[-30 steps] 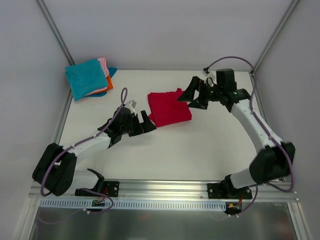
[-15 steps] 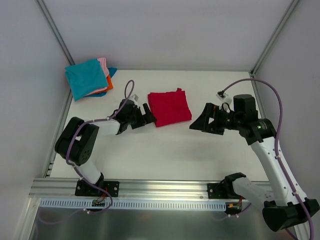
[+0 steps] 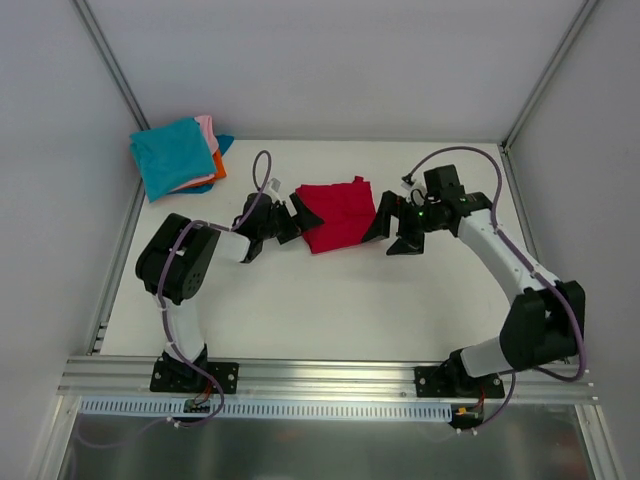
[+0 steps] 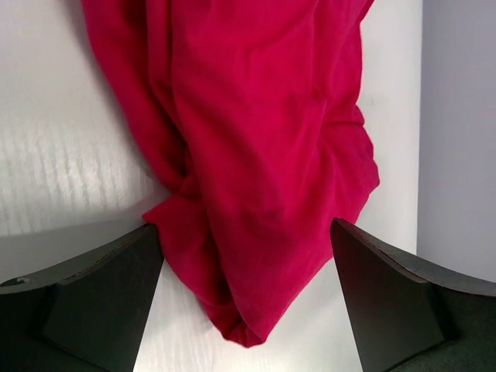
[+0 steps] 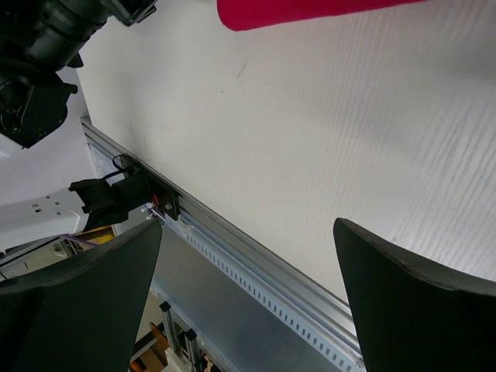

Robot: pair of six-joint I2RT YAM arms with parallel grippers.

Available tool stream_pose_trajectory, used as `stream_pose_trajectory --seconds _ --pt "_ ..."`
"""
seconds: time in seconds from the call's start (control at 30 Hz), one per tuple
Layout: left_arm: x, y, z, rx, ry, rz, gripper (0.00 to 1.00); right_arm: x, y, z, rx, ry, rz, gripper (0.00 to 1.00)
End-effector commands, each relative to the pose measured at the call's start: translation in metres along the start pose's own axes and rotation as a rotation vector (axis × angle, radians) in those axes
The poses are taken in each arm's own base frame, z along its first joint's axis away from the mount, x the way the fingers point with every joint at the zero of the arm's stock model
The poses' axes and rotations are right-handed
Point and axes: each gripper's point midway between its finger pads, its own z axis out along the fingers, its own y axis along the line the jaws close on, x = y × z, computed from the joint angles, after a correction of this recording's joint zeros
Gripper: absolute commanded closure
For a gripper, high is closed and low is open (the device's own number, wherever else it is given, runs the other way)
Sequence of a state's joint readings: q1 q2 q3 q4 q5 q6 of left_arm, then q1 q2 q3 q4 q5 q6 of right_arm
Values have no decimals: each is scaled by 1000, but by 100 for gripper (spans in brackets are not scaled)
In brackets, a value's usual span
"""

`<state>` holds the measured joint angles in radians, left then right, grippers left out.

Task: Fold and stack the t-shirts
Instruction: Put the neatly folded tshirt into the corner of the board with the left arm

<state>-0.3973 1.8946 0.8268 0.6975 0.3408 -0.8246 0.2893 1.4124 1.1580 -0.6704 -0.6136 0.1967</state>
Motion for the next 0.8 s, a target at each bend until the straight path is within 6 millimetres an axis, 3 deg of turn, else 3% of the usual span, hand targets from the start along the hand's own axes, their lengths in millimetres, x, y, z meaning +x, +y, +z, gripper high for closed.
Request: stream_pose_trajectory --seconds 0.0,0.07,0.1,0.17,0.2,0.27,0.4,0.53,0.63,0.73,0.77 --pt "11 20 9 -24 36 -54 11 -38 16 6 -52 -60 -71 1" --pt "12 23 12 -20 37 -66 12 -52 14 15 -39 -66 -74 1" --pt "12 23 13 -17 37 -71 12 -60 4 31 -28 -46 -50 1" --pt "15 22 12 -8 55 -77 14 -79 6 41 -39 -51 -52 0" --pt "17 23 10 -8 63 -77 14 -84 -3 58 -29 -17 -18 0" --pt "19 23 3 -13 66 -63 14 -104 9 65 -64 -33 -27 0" --pt "21 20 -3 -3 73 -49 14 -122 9 92 -92 -14 18 1" --pt "24 15 -5 25 86 -60 15 -112 -2 120 -81 42 58 1" --pt "26 13 -9 34 93 -59 16 -90 13 125 -66 58 2 1" --pt "33 7 -29 55 96 -50 18 -62 26 117 30 104 -128 0" --pt "32 0 -45 65 69 -34 5 -65 36 115 104 64 -212 0"
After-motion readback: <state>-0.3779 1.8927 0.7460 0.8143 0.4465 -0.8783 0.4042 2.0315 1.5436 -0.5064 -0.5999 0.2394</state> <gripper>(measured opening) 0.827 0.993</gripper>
